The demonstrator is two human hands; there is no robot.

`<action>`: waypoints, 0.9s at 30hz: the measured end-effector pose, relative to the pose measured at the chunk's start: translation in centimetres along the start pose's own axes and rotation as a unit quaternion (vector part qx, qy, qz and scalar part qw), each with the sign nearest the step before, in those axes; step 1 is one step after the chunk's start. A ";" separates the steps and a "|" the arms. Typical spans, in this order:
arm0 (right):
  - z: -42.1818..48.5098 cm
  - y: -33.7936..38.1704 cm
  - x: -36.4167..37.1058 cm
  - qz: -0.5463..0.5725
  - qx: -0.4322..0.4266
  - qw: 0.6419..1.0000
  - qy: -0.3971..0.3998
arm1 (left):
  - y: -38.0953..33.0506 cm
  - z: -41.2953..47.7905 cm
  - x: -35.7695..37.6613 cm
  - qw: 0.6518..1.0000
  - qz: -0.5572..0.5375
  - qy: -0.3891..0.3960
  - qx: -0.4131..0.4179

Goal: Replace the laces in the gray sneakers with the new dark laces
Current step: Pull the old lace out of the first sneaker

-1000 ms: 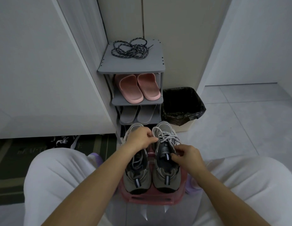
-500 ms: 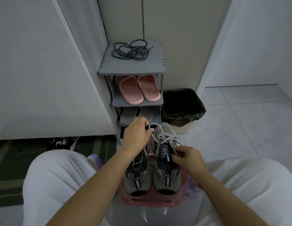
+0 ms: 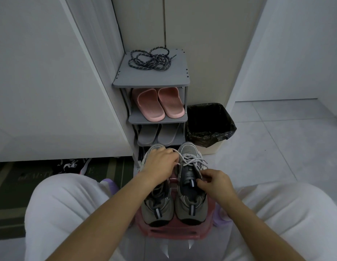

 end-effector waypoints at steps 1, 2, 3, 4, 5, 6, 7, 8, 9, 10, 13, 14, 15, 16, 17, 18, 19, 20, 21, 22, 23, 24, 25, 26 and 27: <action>0.0 0.0 0.0 0.001 0.001 1.000 0.002 | 0.6 0.1 -0.2 1.000 0.006 -0.005 -0.008; 0.0 0.0 0.0 0.002 0.000 1.000 0.003 | 1.4 0.2 -0.4 1.000 0.009 -0.009 -0.022; 0.0 0.1 0.0 0.004 -0.002 1.000 0.003 | 2.3 0.3 -0.6 0.999 0.011 -0.010 -0.041; 0.0 0.1 0.0 0.005 -0.004 1.000 0.003 | 3.1 0.3 -0.6 0.998 0.013 -0.004 -0.062; 0.0 0.1 -0.1 0.005 -0.004 1.000 0.003 | 3.8 0.2 -0.7 0.997 0.015 0.008 -0.080; 0.0 0.1 0.0 0.005 -0.004 1.000 0.002 | 4.1 0.2 -0.6 0.995 0.019 0.022 -0.091; 0.0 0.1 0.0 0.004 -0.005 1.000 0.002 | 4.1 0.1 -0.6 0.995 0.020 0.036 -0.092; 0.1 0.1 0.0 0.004 -0.006 1.000 0.002 | 3.8 0.1 -0.6 0.995 0.017 0.044 -0.085; 0.1 0.0 0.0 0.002 -0.006 1.000 0.003 | 3.1 0.0 -0.6 0.996 0.009 0.044 -0.073; 0.1 0.0 0.0 0.000 -0.007 1.000 0.004 | 2.3 0.0 -0.6 0.998 -0.001 0.039 -0.057; 0.1 0.1 0.0 -0.005 -0.006 1.000 0.007 | -0.1 0.1 -0.2 1.000 -0.009 0.024 -0.009; 0.1 0.1 -0.1 -0.005 -0.007 1.000 0.005 | -0.6 0.2 0.0 1.000 -0.005 0.024 -0.001; 0.1 0.1 -0.1 -0.004 -0.007 1.000 0.003 | -0.9 0.3 0.1 1.000 -0.001 0.023 -0.001; 0.1 0.1 -0.2 -0.004 -0.006 1.000 0.002 | -1.0 0.3 0.1 1.000 0.001 0.022 -0.005; 0.1 0.1 -0.2 -0.004 -0.005 1.000 0.003 | -0.9 0.3 0.1 1.000 0.001 0.020 -0.011; 0.1 0.1 -0.2 -0.004 -0.004 1.000 0.003 | -0.6 0.3 0.1 1.000 0.005 0.016 -0.016; 0.1 0.1 -0.1 -0.002 -0.003 1.000 0.003 | -0.2 0.3 0.0 1.000 0.010 0.012 -0.024; 0.1 0.1 -0.2 0.001 -0.002 1.000 0.003 | 0.4 0.3 -0.2 0.999 0.014 0.008 -0.035; 0.1 0.1 -0.1 0.003 -0.001 1.000 0.002 | 1.3 0.2 -0.3 0.998 0.015 0.008 -0.053; 0.1 0.2 -0.1 0.005 -0.001 1.000 0.002 | 2.3 0.1 -0.3 0.997 0.016 0.010 -0.074; 0.1 0.2 -0.2 0.005 -0.001 1.000 0.002 | 3.2 -0.1 -0.4 0.995 0.017 0.018 -0.094; 0.1 0.2 -0.2 0.004 -0.001 1.000 0.003 | 3.8 -0.2 -0.4 0.993 0.020 0.030 -0.108; 0.0 0.2 -0.2 0.002 -0.001 1.000 0.004 | 4.1 -0.4 -0.3 0.992 0.023 0.042 -0.114; 0.1 0.2 -0.2 -0.001 -0.002 1.000 0.006 | 4.1 -0.4 -0.3 0.992 0.026 0.050 -0.111; 0.1 0.2 -0.2 -0.003 -0.002 1.000 0.007 | 3.6 -0.5 -0.3 0.993 0.028 0.052 -0.100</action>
Point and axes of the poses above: each hand's wrist, its own z-axis towards the middle knuckle, its own x-axis out of the palm, y = z × x, the point moved 4 cm from there along z, towards the middle knuckle, and after that the axes turned 13 degrees about z, right-handed, at the moved point
